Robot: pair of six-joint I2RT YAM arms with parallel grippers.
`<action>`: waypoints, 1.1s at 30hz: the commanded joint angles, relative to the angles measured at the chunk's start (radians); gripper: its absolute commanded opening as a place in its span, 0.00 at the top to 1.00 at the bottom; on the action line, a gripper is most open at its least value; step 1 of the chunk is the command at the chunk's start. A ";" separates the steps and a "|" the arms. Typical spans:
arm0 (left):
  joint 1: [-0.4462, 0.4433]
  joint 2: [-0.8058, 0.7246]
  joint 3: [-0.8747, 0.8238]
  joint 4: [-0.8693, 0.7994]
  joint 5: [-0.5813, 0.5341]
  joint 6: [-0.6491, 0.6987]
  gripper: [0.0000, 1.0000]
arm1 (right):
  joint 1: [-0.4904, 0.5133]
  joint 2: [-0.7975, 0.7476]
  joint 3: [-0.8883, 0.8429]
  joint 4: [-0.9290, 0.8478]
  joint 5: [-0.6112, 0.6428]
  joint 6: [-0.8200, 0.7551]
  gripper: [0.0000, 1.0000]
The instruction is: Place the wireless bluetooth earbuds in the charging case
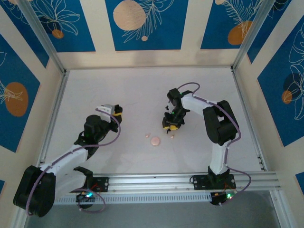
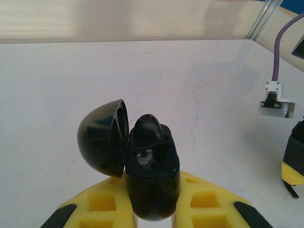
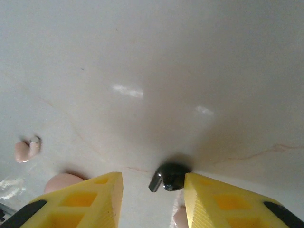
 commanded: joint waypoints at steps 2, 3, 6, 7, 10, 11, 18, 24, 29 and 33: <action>0.014 -0.006 0.030 0.014 0.019 0.017 0.89 | 0.009 -0.007 0.028 -0.014 -0.008 -0.010 0.61; 0.014 -0.005 0.031 0.014 0.019 0.017 0.89 | 0.010 -0.012 0.034 -0.030 0.011 -0.013 0.61; 0.014 -0.002 0.035 0.015 0.022 0.017 0.89 | 0.012 -0.025 0.062 -0.099 0.066 -0.015 0.60; 0.013 0.000 0.035 0.017 0.024 0.018 0.89 | 0.012 -0.029 0.067 -0.119 0.077 -0.012 0.59; 0.014 0.008 0.037 0.022 0.029 0.015 0.89 | 0.011 -0.033 0.070 -0.153 0.085 0.010 0.59; 0.014 0.010 0.036 0.023 0.029 0.015 0.89 | 0.011 -0.031 0.070 -0.156 0.079 0.018 0.59; 0.013 0.017 0.041 0.029 0.041 0.009 0.89 | 0.011 0.001 0.064 -0.141 0.042 0.038 0.60; 0.014 0.010 0.037 0.022 0.036 0.011 0.89 | 0.013 0.034 0.068 -0.119 0.027 0.036 0.61; 0.013 0.004 0.039 0.013 0.035 0.016 0.89 | 0.014 0.053 0.077 -0.109 0.025 0.033 0.63; 0.014 0.003 0.040 0.011 0.035 0.017 0.89 | 0.014 0.066 0.082 -0.101 0.025 0.031 0.64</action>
